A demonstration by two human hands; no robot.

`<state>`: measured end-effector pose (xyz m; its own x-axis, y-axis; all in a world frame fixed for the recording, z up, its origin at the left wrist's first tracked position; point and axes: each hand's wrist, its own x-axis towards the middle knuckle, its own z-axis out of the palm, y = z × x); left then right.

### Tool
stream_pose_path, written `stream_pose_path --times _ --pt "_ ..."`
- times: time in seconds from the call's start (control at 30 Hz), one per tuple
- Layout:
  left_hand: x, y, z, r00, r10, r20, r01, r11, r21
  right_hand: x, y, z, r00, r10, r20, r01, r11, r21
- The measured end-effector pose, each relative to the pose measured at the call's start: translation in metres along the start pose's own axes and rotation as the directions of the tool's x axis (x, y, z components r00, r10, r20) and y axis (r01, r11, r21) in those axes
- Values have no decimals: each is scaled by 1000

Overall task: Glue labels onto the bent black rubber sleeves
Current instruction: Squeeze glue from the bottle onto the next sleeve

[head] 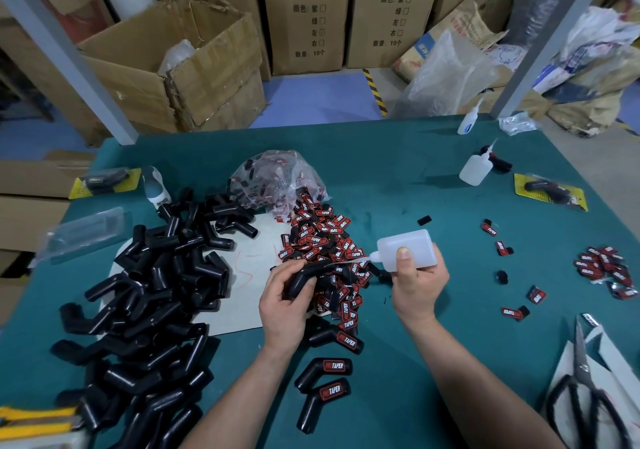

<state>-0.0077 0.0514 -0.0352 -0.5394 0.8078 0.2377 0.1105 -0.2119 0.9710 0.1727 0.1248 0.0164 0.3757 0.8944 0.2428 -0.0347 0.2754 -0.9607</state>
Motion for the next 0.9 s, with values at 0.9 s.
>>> stream_pose_path --times 0.9 --pt "1 0 0 1000 11 -16 -10 1000 12 2 6 -2 996 -92 -3 91 989 -113"
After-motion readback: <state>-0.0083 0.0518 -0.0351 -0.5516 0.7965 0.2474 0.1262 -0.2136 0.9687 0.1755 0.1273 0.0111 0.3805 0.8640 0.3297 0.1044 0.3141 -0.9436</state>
